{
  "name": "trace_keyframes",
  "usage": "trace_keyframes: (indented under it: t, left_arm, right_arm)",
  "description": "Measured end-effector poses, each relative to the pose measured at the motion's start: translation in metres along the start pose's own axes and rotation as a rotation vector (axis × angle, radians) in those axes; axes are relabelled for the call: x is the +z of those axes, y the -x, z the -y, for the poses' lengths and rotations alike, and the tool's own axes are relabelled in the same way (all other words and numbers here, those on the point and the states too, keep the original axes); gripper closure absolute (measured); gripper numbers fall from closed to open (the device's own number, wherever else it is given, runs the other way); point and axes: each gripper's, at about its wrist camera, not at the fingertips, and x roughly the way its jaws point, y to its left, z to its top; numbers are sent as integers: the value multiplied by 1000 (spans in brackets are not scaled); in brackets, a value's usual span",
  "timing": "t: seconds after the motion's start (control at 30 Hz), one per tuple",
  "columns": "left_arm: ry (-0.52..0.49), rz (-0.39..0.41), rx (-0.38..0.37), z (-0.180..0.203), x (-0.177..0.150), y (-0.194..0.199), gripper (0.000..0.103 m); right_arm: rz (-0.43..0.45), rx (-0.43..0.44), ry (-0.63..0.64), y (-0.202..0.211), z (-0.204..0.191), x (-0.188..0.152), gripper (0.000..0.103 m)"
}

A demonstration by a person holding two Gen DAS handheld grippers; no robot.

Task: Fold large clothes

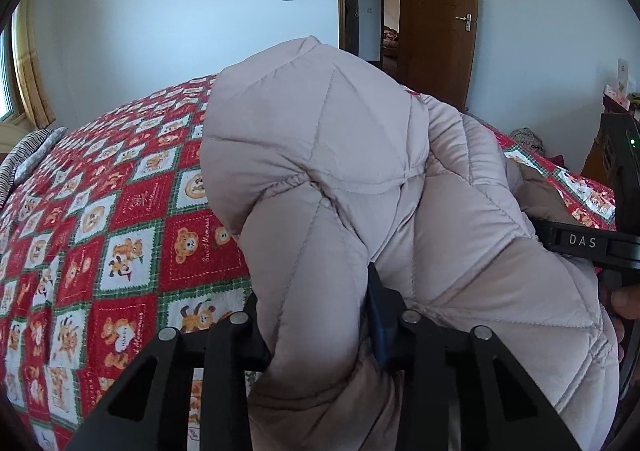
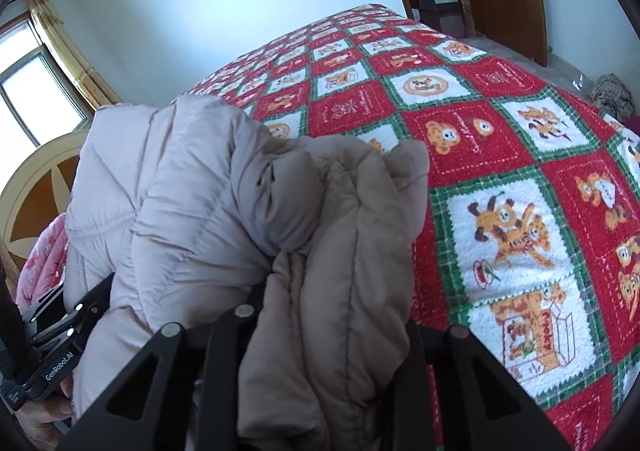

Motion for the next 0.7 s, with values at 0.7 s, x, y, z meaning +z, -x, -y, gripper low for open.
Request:
trace_keyframes:
  t: [0.7]
  left_arm:
    - [-2,113,108,-48,-38,147,71]
  right_arm:
    - [49,202,105,62,-102,-44,80]
